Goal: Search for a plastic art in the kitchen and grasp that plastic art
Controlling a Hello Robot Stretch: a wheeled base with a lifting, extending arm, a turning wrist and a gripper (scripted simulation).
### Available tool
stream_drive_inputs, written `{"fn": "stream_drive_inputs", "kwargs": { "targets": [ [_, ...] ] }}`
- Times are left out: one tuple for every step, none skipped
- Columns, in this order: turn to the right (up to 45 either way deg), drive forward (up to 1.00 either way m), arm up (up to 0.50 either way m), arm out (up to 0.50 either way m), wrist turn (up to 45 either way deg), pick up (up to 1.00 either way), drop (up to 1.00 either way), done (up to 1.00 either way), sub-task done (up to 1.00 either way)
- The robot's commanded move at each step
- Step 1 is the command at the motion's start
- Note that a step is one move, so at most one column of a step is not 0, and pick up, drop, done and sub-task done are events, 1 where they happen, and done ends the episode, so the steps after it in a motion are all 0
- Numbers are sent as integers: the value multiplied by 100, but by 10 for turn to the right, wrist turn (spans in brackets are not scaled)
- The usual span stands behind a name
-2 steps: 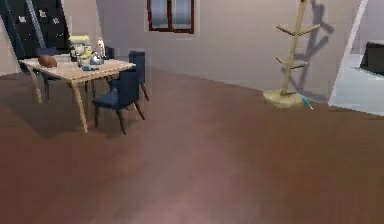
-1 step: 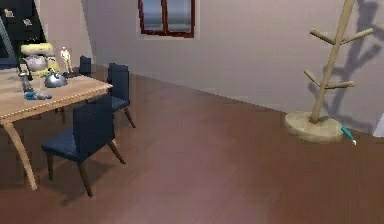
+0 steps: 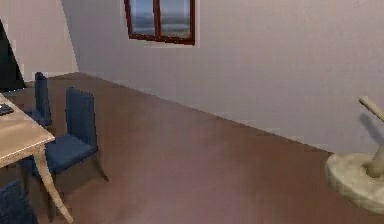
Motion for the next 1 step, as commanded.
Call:
{"fn": "stream_drive_inputs", "kwargs": {
  "targets": [
    [-90, 0, 0, 0, 0, 0, 0, 0, 0]
  ]
}}
